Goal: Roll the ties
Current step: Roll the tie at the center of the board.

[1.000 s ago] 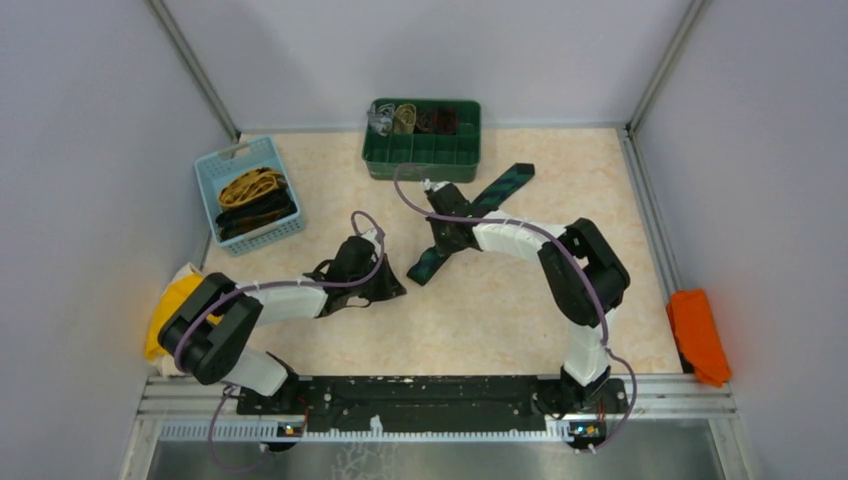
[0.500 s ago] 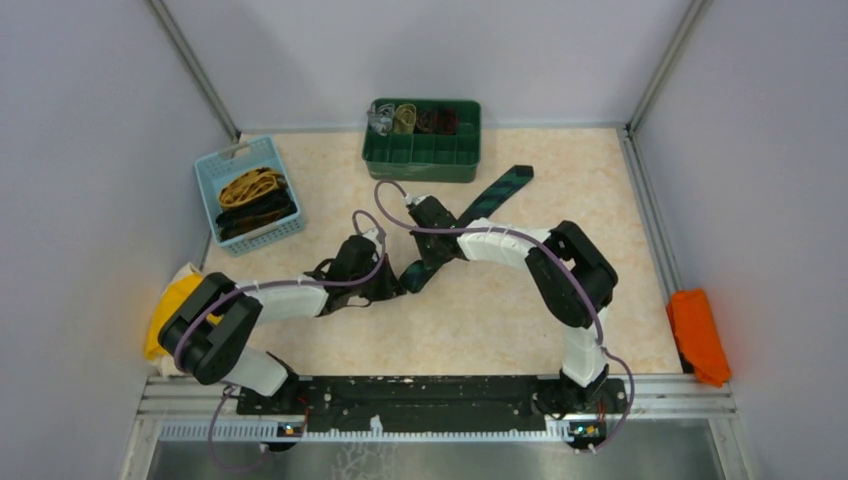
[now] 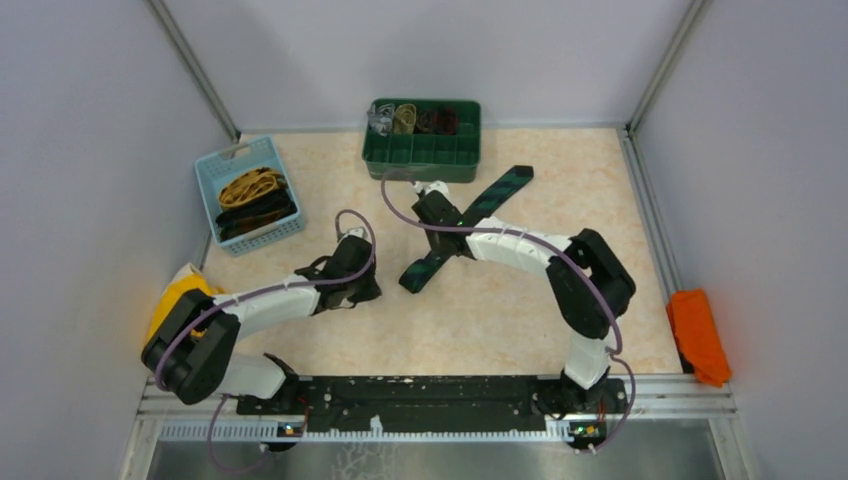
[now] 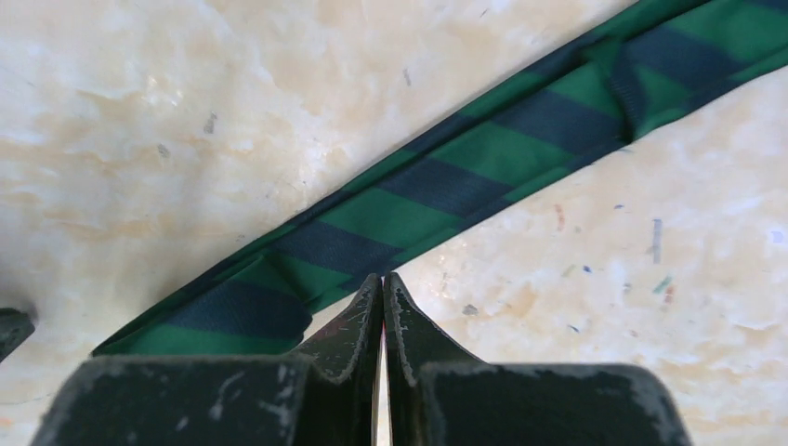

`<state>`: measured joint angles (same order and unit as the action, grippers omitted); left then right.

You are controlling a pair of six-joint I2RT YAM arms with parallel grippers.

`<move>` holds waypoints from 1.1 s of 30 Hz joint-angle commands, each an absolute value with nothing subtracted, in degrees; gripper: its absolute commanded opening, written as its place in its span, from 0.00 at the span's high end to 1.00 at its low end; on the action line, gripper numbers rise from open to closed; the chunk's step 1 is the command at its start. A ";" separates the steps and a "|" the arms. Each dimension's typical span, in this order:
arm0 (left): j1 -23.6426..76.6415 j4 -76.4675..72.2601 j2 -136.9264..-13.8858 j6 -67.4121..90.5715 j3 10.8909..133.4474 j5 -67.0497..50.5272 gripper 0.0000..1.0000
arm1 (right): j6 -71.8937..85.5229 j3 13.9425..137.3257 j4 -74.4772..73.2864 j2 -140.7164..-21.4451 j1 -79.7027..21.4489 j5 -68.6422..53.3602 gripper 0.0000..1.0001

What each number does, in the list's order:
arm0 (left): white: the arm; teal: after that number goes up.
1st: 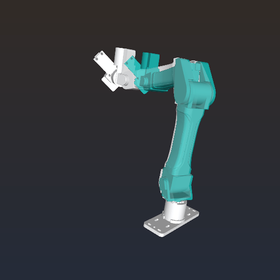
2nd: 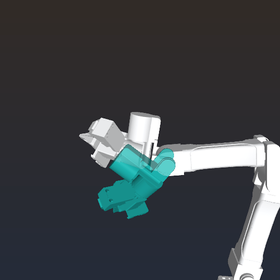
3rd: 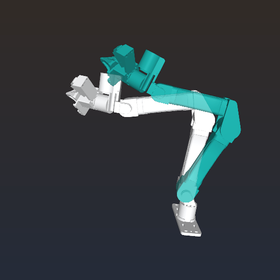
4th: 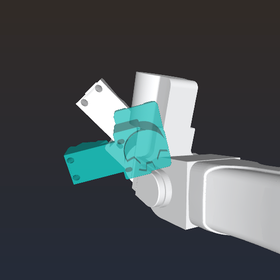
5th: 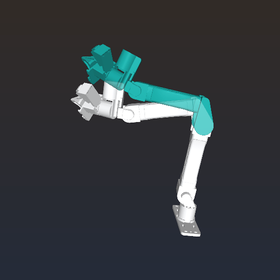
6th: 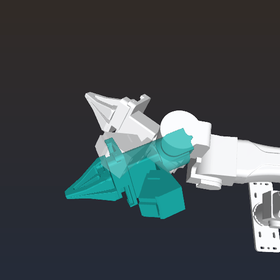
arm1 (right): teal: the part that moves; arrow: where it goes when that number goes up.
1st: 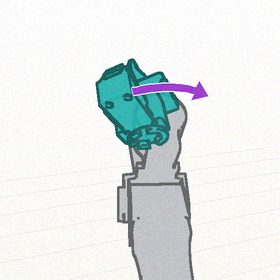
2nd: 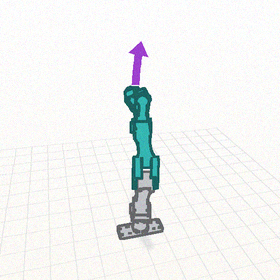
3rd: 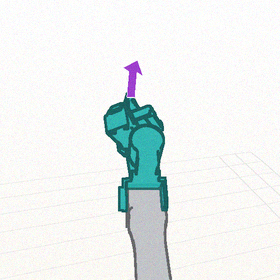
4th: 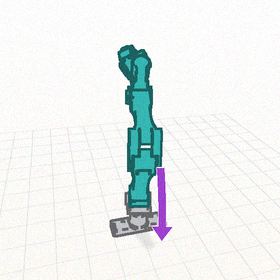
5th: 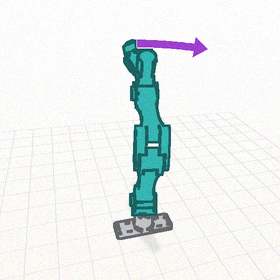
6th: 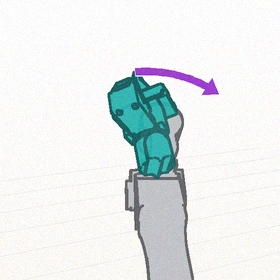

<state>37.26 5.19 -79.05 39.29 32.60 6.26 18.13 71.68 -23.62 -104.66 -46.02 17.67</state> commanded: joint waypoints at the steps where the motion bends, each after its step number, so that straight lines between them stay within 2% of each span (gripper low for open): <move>1: 37.29 13.36 -77.40 40.07 34.22 15.64 1.00 | 18.64 70.26 -24.77 -96.08 -46.49 20.67 0.99; 3: 36.47 10.26 -78.85 38.25 36.29 15.71 1.00 | 19.19 66.55 -24.15 -93.78 -46.49 16.58 1.00; 9: 33.02 0.52 -89.96 31.46 44.82 6.19 1.00 | 22.57 54.14 -17.13 -86.93 -46.58 5.69 1.00; 14: 32.17 -3.83 -96.16 29.08 48.81 0.34 1.00 | 23.67 49.06 -11.92 -86.63 -46.58 1.35 1.00; 22: 32.16 -9.68 -95.00 30.65 42.59 -9.09 1.00 | 25.09 47.77 -3.45 -92.38 -46.57 -3.95 1.00; 33: 32.09 -14.64 -93.95 33.30 34.30 -13.14 1.00 | 26.89 52.79 2.28 -101.50 -46.58 -10.20 1.00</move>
<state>32.10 -14.72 -92.75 32.82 36.53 -10.76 26.20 49.89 -0.84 -98.39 -46.02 -7.94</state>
